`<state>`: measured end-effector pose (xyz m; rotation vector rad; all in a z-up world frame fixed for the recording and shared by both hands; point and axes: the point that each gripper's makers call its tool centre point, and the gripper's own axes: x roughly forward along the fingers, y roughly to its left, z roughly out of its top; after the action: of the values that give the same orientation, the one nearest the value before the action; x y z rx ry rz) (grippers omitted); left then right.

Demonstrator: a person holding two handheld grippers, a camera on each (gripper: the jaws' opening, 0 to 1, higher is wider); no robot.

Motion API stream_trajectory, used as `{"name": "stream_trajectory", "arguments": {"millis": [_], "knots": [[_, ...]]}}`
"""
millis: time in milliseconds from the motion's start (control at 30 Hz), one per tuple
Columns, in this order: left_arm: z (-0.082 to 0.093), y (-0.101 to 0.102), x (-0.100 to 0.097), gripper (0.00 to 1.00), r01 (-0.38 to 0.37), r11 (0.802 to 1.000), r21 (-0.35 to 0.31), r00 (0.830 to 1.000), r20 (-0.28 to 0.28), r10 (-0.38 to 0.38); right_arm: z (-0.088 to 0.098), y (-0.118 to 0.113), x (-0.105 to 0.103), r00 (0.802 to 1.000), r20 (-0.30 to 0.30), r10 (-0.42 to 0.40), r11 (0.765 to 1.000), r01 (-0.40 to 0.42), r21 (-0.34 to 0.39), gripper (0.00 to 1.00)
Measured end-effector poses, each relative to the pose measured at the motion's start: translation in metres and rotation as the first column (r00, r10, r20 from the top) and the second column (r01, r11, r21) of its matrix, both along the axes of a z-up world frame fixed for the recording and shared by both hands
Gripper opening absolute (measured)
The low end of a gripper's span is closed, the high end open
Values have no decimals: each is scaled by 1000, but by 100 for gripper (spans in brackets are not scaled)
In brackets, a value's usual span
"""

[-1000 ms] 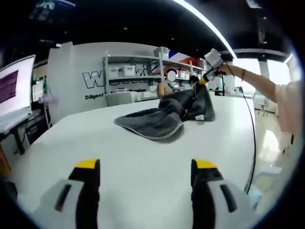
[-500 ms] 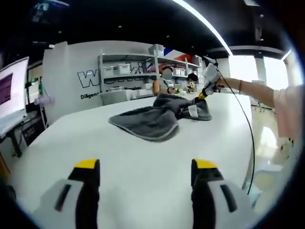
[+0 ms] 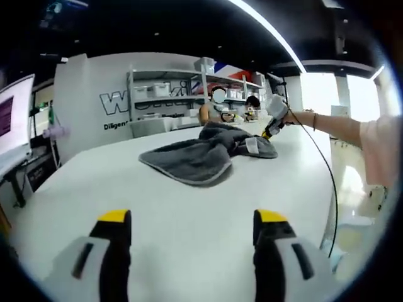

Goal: Fold the towel on the table until its edges align and the towel forms a compact rectangular stack.

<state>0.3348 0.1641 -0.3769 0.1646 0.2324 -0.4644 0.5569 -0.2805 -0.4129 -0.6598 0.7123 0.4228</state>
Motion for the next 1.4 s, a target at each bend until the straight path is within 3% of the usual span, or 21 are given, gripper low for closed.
{"name": "stream_trajectory", "arguments": {"millis": [233,500,767,1133,1400], "knots": [[0,0,0,84,0,1000,10,1000,-5,0,11,1,0,1000,30,-1,1000,1,4,4],[1,-5,2,83,13,1000,24,1000,-9,-13,45,-3,-3,991,133,-19,999,14,39,14],[1,-10,2,83,28,999,24,1000,-12,-28,71,-6,-13,981,189,-51,995,32,98,22],[2,-11,3,83,43,999,28,999,-9,-42,103,5,-44,969,242,-45,979,-5,202,28],[-4,-11,3,82,48,997,53,998,-29,-47,110,16,-72,965,260,-31,962,-42,270,36]]}}
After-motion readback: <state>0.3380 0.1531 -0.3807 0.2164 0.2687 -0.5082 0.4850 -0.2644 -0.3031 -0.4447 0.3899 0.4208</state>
